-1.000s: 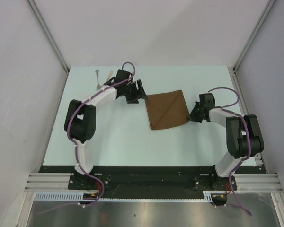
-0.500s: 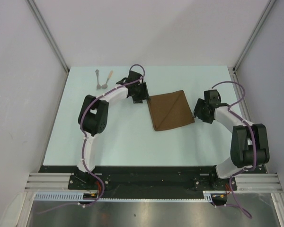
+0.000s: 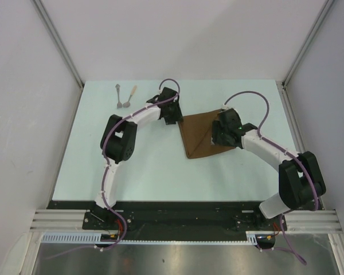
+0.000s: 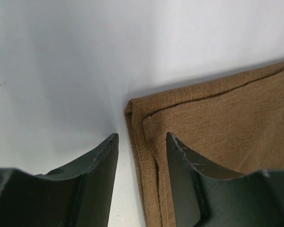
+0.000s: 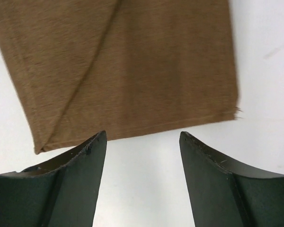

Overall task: Fold the napkin into a case and place the utensils inside
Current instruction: Pick up the upper triangle-folded napkin from the center of the board.

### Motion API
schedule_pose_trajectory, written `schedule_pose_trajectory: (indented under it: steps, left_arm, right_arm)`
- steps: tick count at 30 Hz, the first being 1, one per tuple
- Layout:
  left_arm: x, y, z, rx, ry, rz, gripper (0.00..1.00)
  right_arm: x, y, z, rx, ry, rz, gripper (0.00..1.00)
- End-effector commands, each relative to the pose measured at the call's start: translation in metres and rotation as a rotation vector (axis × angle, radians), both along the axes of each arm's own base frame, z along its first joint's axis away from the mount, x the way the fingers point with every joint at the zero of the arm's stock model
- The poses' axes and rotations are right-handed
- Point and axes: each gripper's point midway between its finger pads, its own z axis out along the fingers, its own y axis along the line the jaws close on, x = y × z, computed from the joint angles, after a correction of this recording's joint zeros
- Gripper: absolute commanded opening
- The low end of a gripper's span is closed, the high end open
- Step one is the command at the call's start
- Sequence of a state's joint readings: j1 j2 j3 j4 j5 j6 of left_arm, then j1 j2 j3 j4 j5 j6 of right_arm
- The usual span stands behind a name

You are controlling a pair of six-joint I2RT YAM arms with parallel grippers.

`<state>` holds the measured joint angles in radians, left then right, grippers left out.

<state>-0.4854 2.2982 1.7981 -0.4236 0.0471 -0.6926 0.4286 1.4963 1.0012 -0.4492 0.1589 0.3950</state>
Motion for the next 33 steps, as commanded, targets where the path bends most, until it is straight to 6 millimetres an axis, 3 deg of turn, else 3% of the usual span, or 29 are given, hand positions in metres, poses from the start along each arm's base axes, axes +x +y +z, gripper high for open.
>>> schedule_pose_trajectory:
  steps: [1, 6, 10, 15, 17, 19, 21, 24, 33]
  left_arm:
    - [0.003, -0.005, -0.013, 0.013, 0.008, 0.03, 0.48]
    - [0.001, -0.008, -0.022, 0.002, 0.032, 0.028, 0.38]
    - [0.0, -0.008, -0.028, -0.006, 0.043, 0.015, 0.29]
    - [-0.001, -0.01, -0.024, -0.018, 0.039, -0.005, 0.22]
    - [-0.001, -0.011, -0.023, -0.026, 0.039, -0.012, 0.15]
    - [0.0, -0.01, -0.023, -0.035, 0.046, -0.014, 0.05]
    - [-0.001, -0.009, -0.025, -0.039, 0.055, -0.014, 0.0]
    - [-0.002, -0.009, -0.023, -0.049, 0.057, -0.015, 0.0]
    - [-0.003, -0.01, -0.024, -0.063, 0.059, -0.026, 0.0]
  right_arm:
    - [0.012, 0.037, 0.015, -0.019, -0.055, 0.06, 0.69]
    - [0.008, 0.088, 0.017, -0.038, -0.075, 0.24, 0.74]
    - [-0.003, 0.138, 0.004, -0.04, -0.089, 0.424, 0.76]
    - [-0.008, 0.17, -0.011, -0.119, -0.096, 0.55, 0.69]
    - [-0.012, 0.172, -0.023, -0.162, -0.075, 0.563, 0.58]
    - [-0.013, 0.172, -0.026, -0.179, -0.079, 0.566, 0.52]
    - [-0.015, 0.174, -0.029, -0.186, -0.079, 0.574, 0.5]
    - [-0.015, 0.171, -0.034, -0.214, -0.074, 0.574, 0.43]
    - [-0.016, 0.157, -0.03, -0.287, -0.089, 0.558, 0.42]
